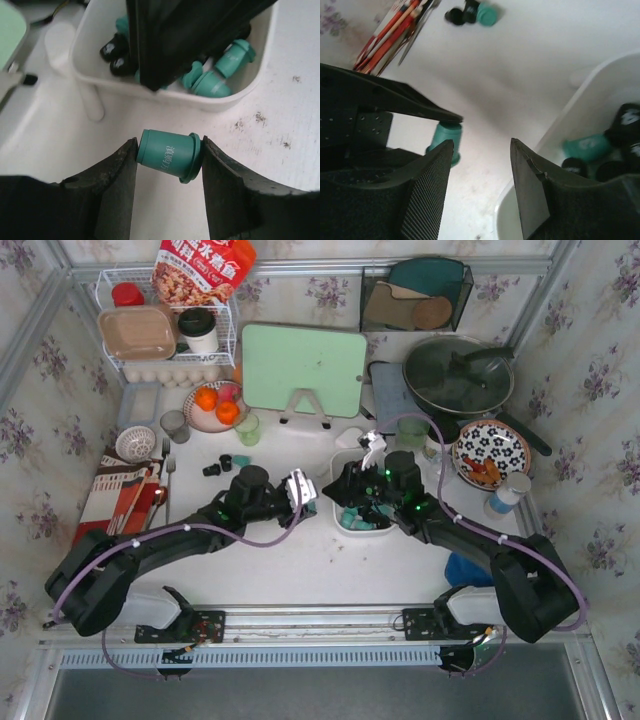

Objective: Mix the coffee capsules in the storage basket

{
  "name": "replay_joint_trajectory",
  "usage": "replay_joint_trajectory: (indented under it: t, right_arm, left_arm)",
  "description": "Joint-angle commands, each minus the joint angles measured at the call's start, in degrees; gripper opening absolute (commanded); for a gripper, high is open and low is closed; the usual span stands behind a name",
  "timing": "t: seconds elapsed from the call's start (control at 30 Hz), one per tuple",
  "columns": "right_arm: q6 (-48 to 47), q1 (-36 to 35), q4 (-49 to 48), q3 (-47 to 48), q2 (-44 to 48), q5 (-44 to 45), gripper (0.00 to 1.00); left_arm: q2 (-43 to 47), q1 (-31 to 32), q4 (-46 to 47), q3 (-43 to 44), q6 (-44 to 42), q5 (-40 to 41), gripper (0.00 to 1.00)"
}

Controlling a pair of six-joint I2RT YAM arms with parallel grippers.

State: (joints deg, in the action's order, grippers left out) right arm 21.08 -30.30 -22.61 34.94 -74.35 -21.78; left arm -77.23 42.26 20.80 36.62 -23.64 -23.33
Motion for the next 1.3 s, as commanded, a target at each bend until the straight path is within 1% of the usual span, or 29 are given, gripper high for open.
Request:
replay_joint_trajectory:
  t: [0.0,0.27,0.43,0.47,0.5,0.67,0.73,0.87,0.9,0.93,0.97,1.07,1.2,1.27]
  right_arm:
    - [4.24,-0.11,-3.98,-2.08,-0.47,-8.98,0.56]
    - [4.13,-0.1,-7.36,-4.92,1.31,-9.37,0.56]
    - [4.01,-0.11,-9.1,-5.63,0.04,-8.98,0.56]
    - [4.28,-0.06,-9.72,-5.74,-0.33,-9.01,0.56]
    - [4.67,-2.01,-10.25,-5.71,-0.69,-9.0,0.55]
    - [5.79,-2.74,-11.99,-5.75,-1.41,-8.9,0.5]
    - [5.63,-2.86,-12.03,-5.76,-1.21,-8.66,0.45]
    - [4.56,-2.92,-10.88,-5.7,-0.46,-6.87,0.22]
    - [4.17,-2.91,-9.99,-5.5,-0.14,-5.74,0.19]
    - [3.74,-2.87,-9.0,-5.37,0.15,-4.38,0.16]
    - [3.19,-2.92,-8.01,-5.14,0.46,-2.9,0.13]
    - [0.31,-2.9,-3.81,-4.1,1.25,3.9,0.09]
    - [-5.13,-2.91,-0.6,-3.01,0.53,17.79,0.01]
    - [-7.33,-2.81,-0.43,-2.15,-0.78,23.89,0.0]
  left_arm:
    - [-2.11,2.46,9.07,-0.02,-9.55,-3.09,0.48]
    - [-3.36,4.89,11.12,0.81,-12.01,-0.6,0.48]
    - [-2.69,5.39,10.03,1.88,-11.21,-1.85,0.48]
    - [-2.52,5.62,9.86,2.06,-11.17,-2.17,0.48]
    - [-2.49,5.84,9.82,2.24,-11.16,-2.48,0.48]
    - [-2.68,6.82,9.6,2.62,-10.96,-2.95,0.48]
    - [-2.96,6.79,10.06,2.6,-10.47,-2.29,0.48]
    - [-3.1,6.81,10.07,2.67,-9.59,-0.11,0.49]
    - [-3.1,6.79,9.71,2.71,-9.61,0.8,0.63]
    - [-3.08,6.78,9.29,2.75,-9.57,1.85,0.96]
    - [-3.05,6.78,8.94,2.71,-9.58,3.18,1.0]
    - [-2.69,6.78,10.33,1.43,-8.85,8.23,0.99]
    - [-0.74,6.69,12.25,-0.83,-6.9,16.12,0.99]
    - [0.55,6.55,12.87,-1.94,-5.21,21.15,0.99]
